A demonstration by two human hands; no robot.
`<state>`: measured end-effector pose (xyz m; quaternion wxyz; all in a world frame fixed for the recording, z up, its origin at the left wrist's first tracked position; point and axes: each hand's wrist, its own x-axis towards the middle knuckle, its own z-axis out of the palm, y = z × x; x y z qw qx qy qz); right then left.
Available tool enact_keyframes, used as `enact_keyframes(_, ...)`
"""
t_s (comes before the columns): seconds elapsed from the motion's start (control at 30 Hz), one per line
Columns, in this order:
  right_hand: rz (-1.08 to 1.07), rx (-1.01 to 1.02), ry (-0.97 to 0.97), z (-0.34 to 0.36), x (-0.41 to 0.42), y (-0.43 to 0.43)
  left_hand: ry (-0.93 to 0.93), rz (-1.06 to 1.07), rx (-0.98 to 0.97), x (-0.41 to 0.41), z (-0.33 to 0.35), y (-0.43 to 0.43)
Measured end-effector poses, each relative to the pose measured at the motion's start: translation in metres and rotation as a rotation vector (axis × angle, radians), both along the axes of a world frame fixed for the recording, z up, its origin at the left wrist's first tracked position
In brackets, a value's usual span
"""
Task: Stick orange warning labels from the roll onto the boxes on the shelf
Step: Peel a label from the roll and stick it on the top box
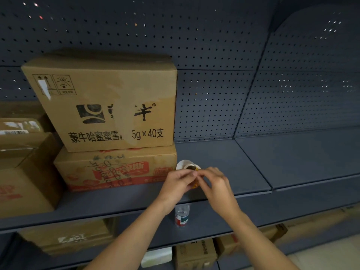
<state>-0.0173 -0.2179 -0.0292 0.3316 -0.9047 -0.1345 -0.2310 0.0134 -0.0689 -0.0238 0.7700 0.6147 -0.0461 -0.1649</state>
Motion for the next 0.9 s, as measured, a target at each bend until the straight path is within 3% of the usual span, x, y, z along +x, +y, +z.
enact_keyframes(0.17,-0.020,0.047,-0.011,-0.002,-0.001,-0.007,0.018,-0.028,-0.078,0.000,-0.001,-0.007)
enact_keyframes(0.43,-0.055,0.298,0.006,0.007,-0.005,-0.014,-0.031,-0.070,-0.101,-0.007,0.004,-0.001)
enact_keyframes(0.9,0.130,0.271,0.118,0.016,-0.004,0.003,-0.077,-0.002,-0.085,-0.016,0.004,0.030)
